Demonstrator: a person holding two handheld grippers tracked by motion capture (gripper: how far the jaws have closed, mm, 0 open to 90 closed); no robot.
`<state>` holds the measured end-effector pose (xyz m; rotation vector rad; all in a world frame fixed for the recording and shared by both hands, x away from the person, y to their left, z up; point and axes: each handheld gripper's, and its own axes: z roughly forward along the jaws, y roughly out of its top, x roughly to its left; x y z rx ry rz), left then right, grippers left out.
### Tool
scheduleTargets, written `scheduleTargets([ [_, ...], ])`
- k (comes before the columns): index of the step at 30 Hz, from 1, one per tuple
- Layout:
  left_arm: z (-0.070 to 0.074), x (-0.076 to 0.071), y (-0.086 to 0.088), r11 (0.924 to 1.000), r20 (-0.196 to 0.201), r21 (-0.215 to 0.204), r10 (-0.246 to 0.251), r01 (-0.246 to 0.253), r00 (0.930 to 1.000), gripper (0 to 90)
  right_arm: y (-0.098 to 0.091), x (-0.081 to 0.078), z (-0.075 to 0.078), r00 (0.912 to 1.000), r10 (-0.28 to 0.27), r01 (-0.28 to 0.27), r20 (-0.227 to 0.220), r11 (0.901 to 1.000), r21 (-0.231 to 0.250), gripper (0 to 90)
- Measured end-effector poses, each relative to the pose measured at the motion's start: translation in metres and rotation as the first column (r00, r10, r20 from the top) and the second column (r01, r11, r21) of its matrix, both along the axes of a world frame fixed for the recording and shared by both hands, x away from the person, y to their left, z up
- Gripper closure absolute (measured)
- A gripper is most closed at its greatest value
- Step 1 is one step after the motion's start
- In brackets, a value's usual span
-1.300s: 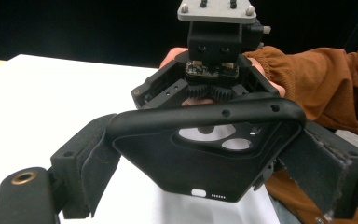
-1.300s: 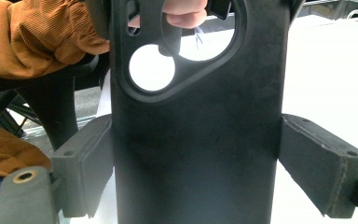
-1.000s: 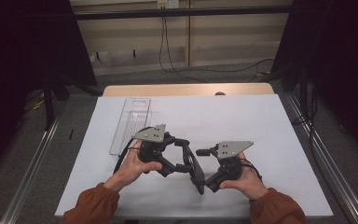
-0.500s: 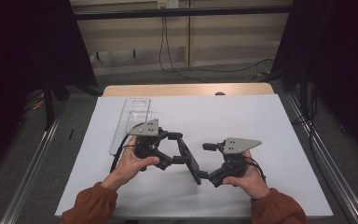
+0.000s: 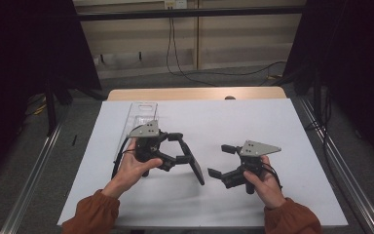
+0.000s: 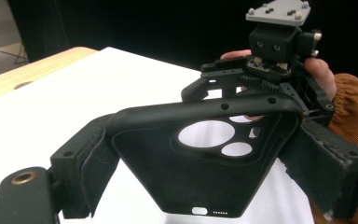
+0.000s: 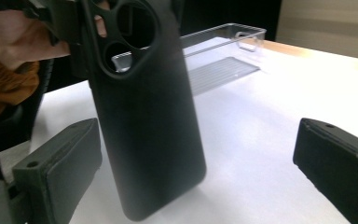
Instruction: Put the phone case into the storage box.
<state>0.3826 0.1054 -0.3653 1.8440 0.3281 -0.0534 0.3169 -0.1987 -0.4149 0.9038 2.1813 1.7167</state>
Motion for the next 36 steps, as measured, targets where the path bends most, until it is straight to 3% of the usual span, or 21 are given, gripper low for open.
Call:
scheduleTargets([
  [5, 0.003, 0.001, 0.005, 0.9993, 0.003, -0.010, 0.037, -0.037, 0.9993, 14.3, -0.004, -0.004, -0.001, 0.9964, -0.081, 0.082, 0.023, 0.9961, -0.033, 0.6],
  [10, 0.005, 0.002, 0.009, 0.9976, 0.004, -0.003, 0.069, -0.069, 0.9976, 14.3, -0.013, -0.013, -0.003, 0.9863, -0.160, 0.162, 0.042, 0.9854, -0.053, 0.4],
  [17, 0.006, 0.002, 0.012, 0.9942, 0.001, 0.008, 0.107, -0.107, 0.9943, 14.3, -0.033, -0.024, -0.005, 0.9754, -0.213, 0.216, 0.055, 0.9754, -0.045, 0.1],
  [23, 0.008, 0.002, 0.015, 0.9900, 0.008, 0.019, 0.140, -0.140, 0.9902, 14.3, -0.046, -0.033, -0.008, 0.9495, -0.308, 0.311, 0.060, 0.9497, -0.039, 0.0],
  [26, 0.008, 0.002, 0.017, 0.9882, -0.001, 0.018, 0.152, -0.152, 0.9884, 14.3, -0.053, -0.038, -0.009, 0.9321, -0.354, 0.357, 0.076, 0.9336, -0.031, 0.0],
  [28, 0.009, 0.002, 0.017, 0.9868, -0.005, 0.026, 0.160, -0.159, 0.9872, 14.3, -0.058, -0.043, -0.010, 0.9155, -0.393, 0.397, 0.085, 0.9170, -0.037, 0.0],
  [36, 0.017, 0.003, 0.024, 0.9791, -0.004, 0.027, 0.202, -0.202, 0.9794, 14.3, -0.074, -0.057, -0.015, 0.8898, -0.447, 0.453, 0.090, 0.8889, -0.065, 0.0],
])
